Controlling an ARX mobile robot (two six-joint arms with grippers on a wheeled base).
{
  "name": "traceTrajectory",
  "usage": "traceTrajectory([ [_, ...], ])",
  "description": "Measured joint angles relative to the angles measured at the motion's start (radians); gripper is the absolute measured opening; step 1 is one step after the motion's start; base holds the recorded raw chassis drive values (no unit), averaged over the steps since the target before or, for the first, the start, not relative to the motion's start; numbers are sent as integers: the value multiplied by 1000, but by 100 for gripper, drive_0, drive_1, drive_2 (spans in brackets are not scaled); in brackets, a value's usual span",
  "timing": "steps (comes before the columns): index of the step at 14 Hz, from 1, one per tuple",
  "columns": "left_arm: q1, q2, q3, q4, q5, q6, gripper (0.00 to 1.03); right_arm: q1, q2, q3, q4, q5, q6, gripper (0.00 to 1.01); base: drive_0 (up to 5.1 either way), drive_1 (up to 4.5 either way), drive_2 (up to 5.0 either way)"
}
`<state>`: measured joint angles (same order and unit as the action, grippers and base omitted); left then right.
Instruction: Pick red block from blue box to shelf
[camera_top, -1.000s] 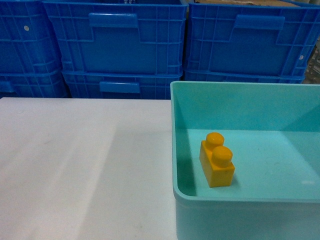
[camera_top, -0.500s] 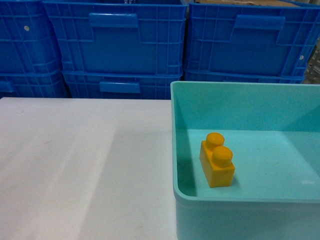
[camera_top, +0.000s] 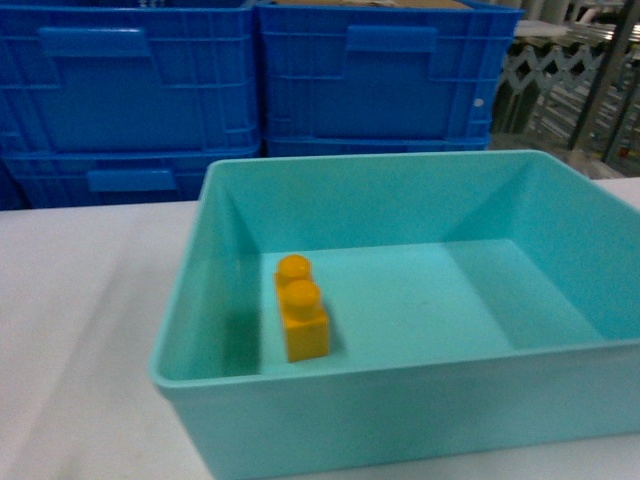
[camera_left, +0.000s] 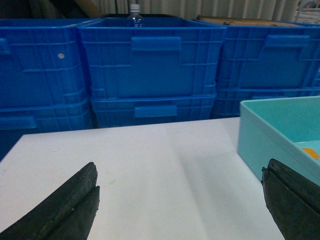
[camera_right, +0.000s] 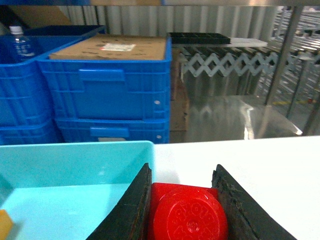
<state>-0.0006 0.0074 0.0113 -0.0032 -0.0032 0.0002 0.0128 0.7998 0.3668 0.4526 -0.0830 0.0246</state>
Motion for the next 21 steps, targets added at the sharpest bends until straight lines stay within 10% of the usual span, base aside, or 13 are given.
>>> traceTrajectory([
  [21,1,0,0,1,0,0,98,0,-2,-3,-2,0,-1,28,201,-376,-290],
])
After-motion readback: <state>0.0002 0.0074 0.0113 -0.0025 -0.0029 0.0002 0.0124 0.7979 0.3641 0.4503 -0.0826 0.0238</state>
